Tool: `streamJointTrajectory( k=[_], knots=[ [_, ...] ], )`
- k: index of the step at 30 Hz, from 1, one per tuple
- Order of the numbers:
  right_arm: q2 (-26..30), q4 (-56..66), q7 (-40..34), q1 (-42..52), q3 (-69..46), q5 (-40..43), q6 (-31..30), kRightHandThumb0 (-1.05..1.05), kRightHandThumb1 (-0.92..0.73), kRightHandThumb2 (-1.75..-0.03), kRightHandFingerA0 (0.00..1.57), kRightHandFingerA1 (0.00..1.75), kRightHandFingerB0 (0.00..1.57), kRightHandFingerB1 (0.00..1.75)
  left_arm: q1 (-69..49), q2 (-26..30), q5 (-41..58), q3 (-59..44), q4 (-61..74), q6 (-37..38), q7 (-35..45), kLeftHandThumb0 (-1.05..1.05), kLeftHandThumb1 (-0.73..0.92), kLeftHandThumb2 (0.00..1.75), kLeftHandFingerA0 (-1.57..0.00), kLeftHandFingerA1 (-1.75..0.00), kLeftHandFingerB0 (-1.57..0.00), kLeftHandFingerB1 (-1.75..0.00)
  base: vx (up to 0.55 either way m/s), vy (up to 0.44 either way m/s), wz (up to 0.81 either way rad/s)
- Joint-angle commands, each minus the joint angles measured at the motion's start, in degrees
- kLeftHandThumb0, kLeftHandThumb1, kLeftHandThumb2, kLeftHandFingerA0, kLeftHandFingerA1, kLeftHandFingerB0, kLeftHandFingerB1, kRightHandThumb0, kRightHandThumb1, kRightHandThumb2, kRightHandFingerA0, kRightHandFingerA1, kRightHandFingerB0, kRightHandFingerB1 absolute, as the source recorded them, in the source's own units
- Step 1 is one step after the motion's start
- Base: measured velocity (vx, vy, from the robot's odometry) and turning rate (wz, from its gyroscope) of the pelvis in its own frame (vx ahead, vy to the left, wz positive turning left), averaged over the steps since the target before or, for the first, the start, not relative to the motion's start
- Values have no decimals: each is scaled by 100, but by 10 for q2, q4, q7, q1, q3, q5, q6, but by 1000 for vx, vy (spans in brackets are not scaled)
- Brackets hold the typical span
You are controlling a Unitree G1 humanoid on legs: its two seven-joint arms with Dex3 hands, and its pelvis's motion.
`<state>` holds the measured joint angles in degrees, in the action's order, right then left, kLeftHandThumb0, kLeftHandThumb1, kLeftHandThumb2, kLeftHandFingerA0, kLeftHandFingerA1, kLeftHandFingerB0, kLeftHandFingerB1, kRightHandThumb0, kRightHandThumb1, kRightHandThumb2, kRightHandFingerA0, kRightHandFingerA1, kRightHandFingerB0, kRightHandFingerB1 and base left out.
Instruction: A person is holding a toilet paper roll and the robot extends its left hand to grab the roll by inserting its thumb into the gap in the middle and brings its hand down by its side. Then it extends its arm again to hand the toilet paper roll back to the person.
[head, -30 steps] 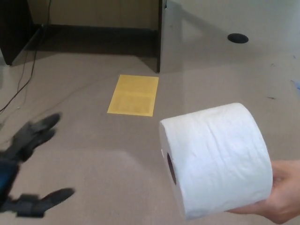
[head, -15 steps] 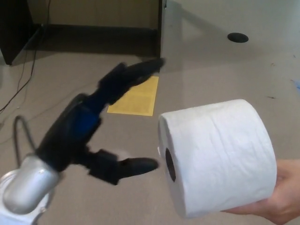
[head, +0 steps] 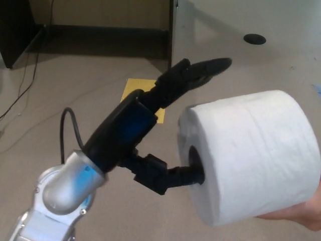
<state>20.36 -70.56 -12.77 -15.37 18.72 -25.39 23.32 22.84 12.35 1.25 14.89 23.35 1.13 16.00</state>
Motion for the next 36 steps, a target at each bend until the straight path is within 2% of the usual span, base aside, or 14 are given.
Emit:
streamJointTrajectory(
  k=[1,14,15,19,20,22,23,24,25,27,29,32,33,36],
  knots=[
    [1,-6,-3,9,-3,-1,1,-42,-73,-63,60,50,52,42,7,-3,-24,5,4,-33,4,-29,20,80,0,-49,0,-48,0,0,0],
    [4,-7,-6,7,-1,-7,4,-41,-72,-62,64,53,55,43,22,-8,-43,-6,-19,-24,4,-26,25,82,0,-49,0,-48,0,0,0],
    [4,-5,-7,5,0,-8,2,-42,-73,-62,64,53,54,43,30,-11,-51,-3,-24,-17,0,-42,42,53,-19,-31,-16,-27,0,0,0],
    [3,-4,-10,1,0,-8,6,-41,-72,-62,65,53,55,45,58,-32,-65,10,-38,-12,-9,-40,42,53,-21,-31,-17,-28,0,0,0],
    [3,-3,-11,2,0,-8,6,-42,-72,-62,64,53,55,44,63,-43,-63,14,-40,-13,-12,-20,24,82,-9,-51,-9,-50,0,0,0],
    [2,-3,-13,5,-2,-7,4,-41,-72,-62,65,54,55,44,72,-64,-63,24,-47,-7,-15,-19,26,83,-11,-51,-10,-51,0,0,0],
    [1,-3,-13,6,-3,-6,5,-41,-72,-61,65,55,55,44,74,-69,-70,29,-46,-8,-16,-42,39,61,-32,-41,-19,-34,0,0,0],
    [1,-3,-12,7,-4,-5,8,-41,-72,-62,66,58,54,45,77,-81,-78,40,-48,-8,-19,-27,57,57,-70,-48,-31,-32,0,0,0],
    [1,-2,-12,8,-4,-5,10,-41,-72,-62,66,58,54,45,79,-92,-80,50,-57,4,-22,-27,57,57,-70,-48,-31,-32,0,0,0],
    [0,-1,-15,5,-1,-9,8,-41,-72,-61,67,58,54,44,80,-99,-99,65,-57,-6,-24,-27,75,64,-95,-51,-46,-35,0,0,0],
    [-1,-1,-13,4,-2,-9,8,-42,-72,-61,65,56,55,45,76,-108,-98,70,-62,-7,-27,-3,74,67,-104,-58,-62,-41,0,0,0],
    [2,0,-19,5,2,-16,9,-42,-72,-61,64,54,55,45,61,-120,-96,80,-61,-20,-28,-16,78,64,-118,-61,-87,-51,0,0,0],
    [2,1,-13,5,-1,-12,9,-41,-72,-61,64,54,54,45,56,-118,-101,84,-60,-19,-29,-18,81,64,-118,-82,-102,-70,0,0,0],
    [3,1,-9,5,-2,-11,12,-41,-72,-61,66,55,53,45,48,-108,-129,89,-53,-18,-36,-18,81,63,-117,-103,-95,-88,0,0,0]
  ],
)
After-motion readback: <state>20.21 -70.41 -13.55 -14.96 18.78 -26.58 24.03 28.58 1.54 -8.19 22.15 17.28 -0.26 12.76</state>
